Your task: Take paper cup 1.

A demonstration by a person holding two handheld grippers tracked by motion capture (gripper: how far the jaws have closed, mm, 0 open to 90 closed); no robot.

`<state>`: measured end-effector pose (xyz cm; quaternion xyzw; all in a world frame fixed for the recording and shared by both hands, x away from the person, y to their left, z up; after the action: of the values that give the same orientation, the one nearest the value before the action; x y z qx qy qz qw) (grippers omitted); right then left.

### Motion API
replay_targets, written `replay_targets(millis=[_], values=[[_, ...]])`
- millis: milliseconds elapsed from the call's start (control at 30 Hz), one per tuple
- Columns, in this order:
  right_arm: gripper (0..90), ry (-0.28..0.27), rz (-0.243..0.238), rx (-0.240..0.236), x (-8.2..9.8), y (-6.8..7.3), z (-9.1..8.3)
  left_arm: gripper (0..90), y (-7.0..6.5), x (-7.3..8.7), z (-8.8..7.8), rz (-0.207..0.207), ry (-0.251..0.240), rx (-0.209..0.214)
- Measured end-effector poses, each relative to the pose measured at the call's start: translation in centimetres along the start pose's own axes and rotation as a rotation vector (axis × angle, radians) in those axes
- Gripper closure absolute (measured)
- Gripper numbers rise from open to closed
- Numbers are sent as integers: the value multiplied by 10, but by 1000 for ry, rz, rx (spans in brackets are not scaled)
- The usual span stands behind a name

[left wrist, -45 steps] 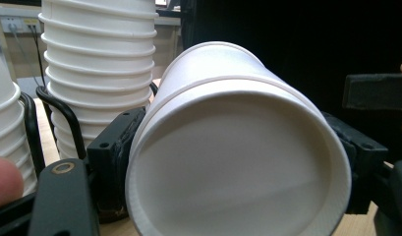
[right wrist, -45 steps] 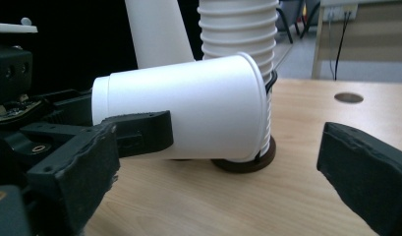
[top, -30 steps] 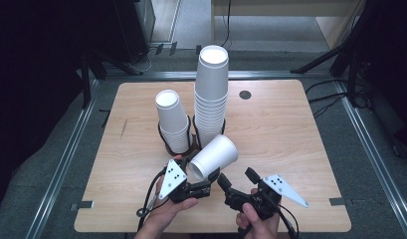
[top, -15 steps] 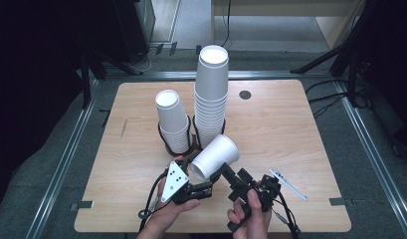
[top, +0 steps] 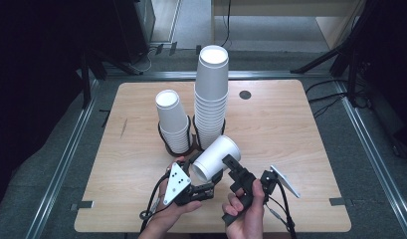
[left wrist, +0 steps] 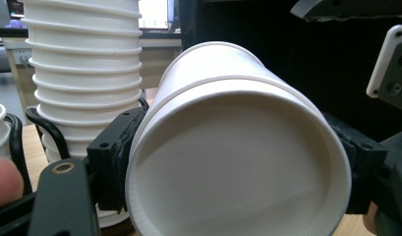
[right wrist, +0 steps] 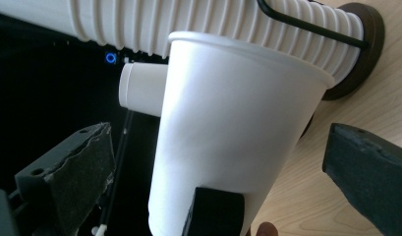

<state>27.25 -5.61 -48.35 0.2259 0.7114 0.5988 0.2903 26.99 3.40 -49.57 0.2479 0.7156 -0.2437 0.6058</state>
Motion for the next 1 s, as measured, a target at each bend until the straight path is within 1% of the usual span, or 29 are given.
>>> replay_targets(millis=[67,100,200,267,300,367,500,533,567,633,767,867,933,1000], values=[[0,9,26,-12,0,-1,2,214,0,0,0,1,0,1],[0,8,31,-13,0,-1,3,214,0,0,0,2,0,1],[1,9,56,-8,0,-3,6,213,-2,0,0,4,1,5],[5,0,68,1,-2,-5,7,214,-3,0,1,9,2,5],[5,2,76,-8,-2,-5,9,213,-3,0,1,8,1,8],[6,6,95,-7,-3,-6,11,214,-4,0,1,11,1,8],[6,9,108,-5,-5,-8,14,213,-4,0,0,12,-1,9],[6,10,118,-13,-5,-8,15,214,-4,0,0,12,-1,10],[6,12,123,-11,-6,-8,16,214,-5,0,0,12,-1,11],[6,9,121,-11,-7,-8,17,213,-5,0,1,17,-1,11],[6,21,149,-17,-7,-7,20,214,-7,0,1,20,1,15],[6,22,147,-15,-8,-7,21,214,-9,0,1,30,0,24],[6,25,160,-21,-8,-7,23,214,-10,0,1,31,-2,26],[6,26,156,-13,-9,-8,24,214,-10,0,1,33,-2,27]])
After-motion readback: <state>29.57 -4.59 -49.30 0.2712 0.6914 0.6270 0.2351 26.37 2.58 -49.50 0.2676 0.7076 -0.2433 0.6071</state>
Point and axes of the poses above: each handheld gripper's, and its own axes: z roughly forward along the jaws, x roughly out of its underside, y roughly to its left, the point moved 9 cm from there along z, roughly forward along the jaws, and after that the axes turned 5 degrees about y, right-handed, at the moved point
